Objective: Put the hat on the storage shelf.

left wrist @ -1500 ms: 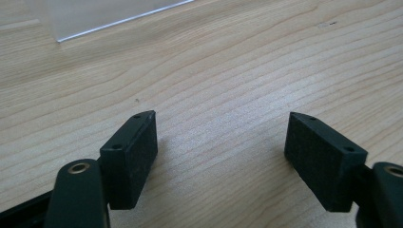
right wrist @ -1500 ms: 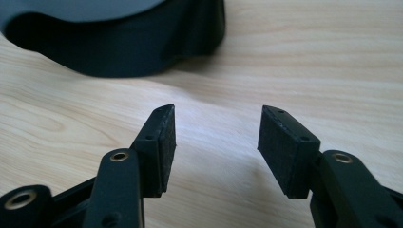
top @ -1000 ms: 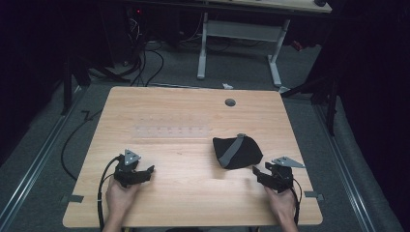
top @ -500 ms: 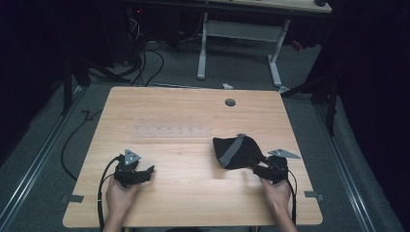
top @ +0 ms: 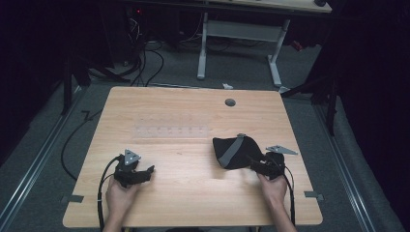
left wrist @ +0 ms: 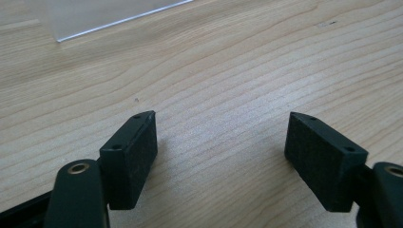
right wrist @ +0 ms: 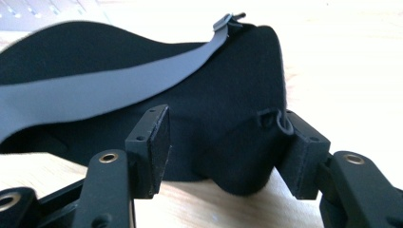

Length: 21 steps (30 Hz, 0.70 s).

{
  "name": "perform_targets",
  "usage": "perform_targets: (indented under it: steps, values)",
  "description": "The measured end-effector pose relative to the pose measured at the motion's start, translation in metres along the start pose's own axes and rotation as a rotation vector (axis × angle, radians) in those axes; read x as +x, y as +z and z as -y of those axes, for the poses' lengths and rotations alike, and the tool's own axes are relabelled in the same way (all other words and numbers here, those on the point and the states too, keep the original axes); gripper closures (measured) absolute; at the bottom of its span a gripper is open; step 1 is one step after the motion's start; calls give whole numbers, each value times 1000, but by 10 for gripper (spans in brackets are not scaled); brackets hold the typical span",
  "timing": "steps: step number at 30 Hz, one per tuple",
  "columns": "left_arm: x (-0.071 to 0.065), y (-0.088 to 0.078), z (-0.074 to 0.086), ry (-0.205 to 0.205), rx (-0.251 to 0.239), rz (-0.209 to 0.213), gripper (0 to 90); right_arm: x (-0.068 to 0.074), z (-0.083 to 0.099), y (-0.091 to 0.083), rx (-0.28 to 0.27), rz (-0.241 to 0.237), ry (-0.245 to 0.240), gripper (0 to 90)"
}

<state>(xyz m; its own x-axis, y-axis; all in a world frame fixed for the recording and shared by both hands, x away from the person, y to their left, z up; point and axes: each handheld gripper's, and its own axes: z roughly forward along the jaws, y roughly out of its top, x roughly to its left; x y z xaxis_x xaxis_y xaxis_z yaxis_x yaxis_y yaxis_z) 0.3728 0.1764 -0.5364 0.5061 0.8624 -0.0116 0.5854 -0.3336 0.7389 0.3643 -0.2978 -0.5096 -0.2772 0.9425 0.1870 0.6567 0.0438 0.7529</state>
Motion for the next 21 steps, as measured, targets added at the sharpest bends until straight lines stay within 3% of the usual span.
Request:
perform_targets:
  steps: [12,21]
  values:
    - [0,0,0,-1,0,0,268,1,-6,14,10,-31,27,476]
    - [0,0,0,-1,0,0,268,3,-6,17,10,-44,10,605]
